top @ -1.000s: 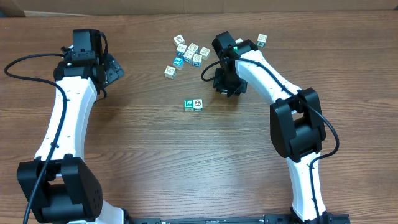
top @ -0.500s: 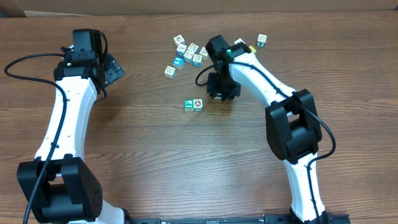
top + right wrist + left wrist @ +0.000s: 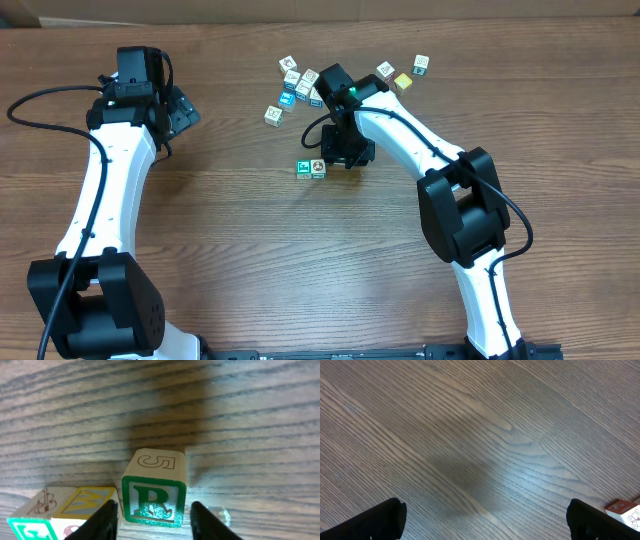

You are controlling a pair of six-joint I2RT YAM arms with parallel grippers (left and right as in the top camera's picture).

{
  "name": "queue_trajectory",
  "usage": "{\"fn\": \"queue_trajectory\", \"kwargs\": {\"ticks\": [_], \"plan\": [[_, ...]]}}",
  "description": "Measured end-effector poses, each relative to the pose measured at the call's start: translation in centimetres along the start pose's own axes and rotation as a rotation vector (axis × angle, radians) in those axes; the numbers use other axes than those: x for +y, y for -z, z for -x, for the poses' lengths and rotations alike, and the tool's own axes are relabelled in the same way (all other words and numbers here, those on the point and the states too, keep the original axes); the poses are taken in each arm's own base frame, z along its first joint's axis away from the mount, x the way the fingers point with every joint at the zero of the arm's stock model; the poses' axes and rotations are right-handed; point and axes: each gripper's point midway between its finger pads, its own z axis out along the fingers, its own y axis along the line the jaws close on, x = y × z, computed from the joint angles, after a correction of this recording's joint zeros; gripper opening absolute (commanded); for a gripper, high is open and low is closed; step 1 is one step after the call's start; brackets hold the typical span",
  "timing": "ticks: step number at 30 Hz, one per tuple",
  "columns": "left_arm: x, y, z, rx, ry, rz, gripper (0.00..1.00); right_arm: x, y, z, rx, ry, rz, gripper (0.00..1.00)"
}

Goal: Form a horizontal line
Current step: 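Lower the R block to the right of the soccer-ball block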

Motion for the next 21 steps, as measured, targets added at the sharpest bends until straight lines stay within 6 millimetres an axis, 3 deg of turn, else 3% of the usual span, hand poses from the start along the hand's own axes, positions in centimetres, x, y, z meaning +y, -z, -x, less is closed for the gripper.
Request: {"fn": "queue_trajectory", "kwargs": {"ticks": [12, 21], "plan": [[0.0, 0.0, 0.0, 0.000, 0.000, 0.000, 1.00, 0.0, 0.1, 1.8, -0.081, 0.005, -0.015, 0.50], [0.0, 0.0, 0.0, 0.000, 0.000, 0.000, 1.00, 0.0, 0.1, 2.3, -0.106, 0.008, -0.019, 0.34]]}}
